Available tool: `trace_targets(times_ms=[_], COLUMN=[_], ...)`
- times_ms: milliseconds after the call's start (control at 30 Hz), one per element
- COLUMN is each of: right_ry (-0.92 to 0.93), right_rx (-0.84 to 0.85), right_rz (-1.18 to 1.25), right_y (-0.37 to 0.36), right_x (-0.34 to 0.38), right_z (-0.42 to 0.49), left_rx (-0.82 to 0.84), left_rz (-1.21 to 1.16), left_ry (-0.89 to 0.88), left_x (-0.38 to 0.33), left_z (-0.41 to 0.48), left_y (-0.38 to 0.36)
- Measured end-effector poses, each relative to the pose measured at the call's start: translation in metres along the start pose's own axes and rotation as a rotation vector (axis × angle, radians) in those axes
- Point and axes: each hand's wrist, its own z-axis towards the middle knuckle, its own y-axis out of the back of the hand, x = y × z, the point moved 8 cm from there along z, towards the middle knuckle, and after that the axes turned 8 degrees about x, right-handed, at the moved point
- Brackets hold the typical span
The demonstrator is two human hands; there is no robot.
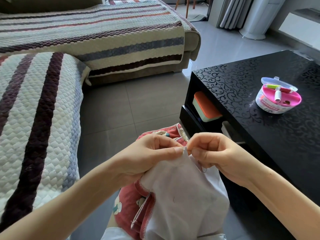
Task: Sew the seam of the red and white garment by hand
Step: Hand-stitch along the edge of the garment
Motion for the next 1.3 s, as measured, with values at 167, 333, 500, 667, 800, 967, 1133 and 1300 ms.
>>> trace_targets(times_ms=[167, 333, 500, 667, 800, 967, 1133, 1300], right_ry=[0.020, 0.033, 0.193, 0.236, 0.272, 0.298, 0.382, 0.604], right_rx=[0.014, -0.066, -0.192, -0.298, -0.333, -0.326, -0.428, -0.583], right_rz=[-0.086, -0.269, -0.272, -0.407, -0.498, -0.517, -0.761, -1.099], right_y=[0.002, 0.015, 0.004, 0.003, -0.003, -0.004, -0.008, -0.023], right_x=[0.000, 0.001, 0.008, 0.015, 0.021, 0.024, 0.038, 0.065], right_z=[0.003, -0.004, -0.002, -0.007, -0.011, -0.013, -0.015, -0.024], left_rx=[-0.053, -0.115, -0.163, -0.177, -0.165, -0.159, -0.156, -0.186], left_rz=[0.024, 0.065, 0.093, 0.154, 0.172, 0.200, 0.236, 0.232], left_ry=[-0.002, -0.031, -0.049, -0.043, -0.076, -0.092, -0.109, -0.095], left_x=[-0.004, -0.005, -0.011, -0.013, -0.016, -0.018, -0.020, -0.014], left_z=[-0.001, -0.004, 0.000, 0.001, 0.001, 0.001, 0.002, 0.001], left_y=[0.004, 0.006, 0.004, 0.007, 0.005, 0.005, 0.006, 0.005])
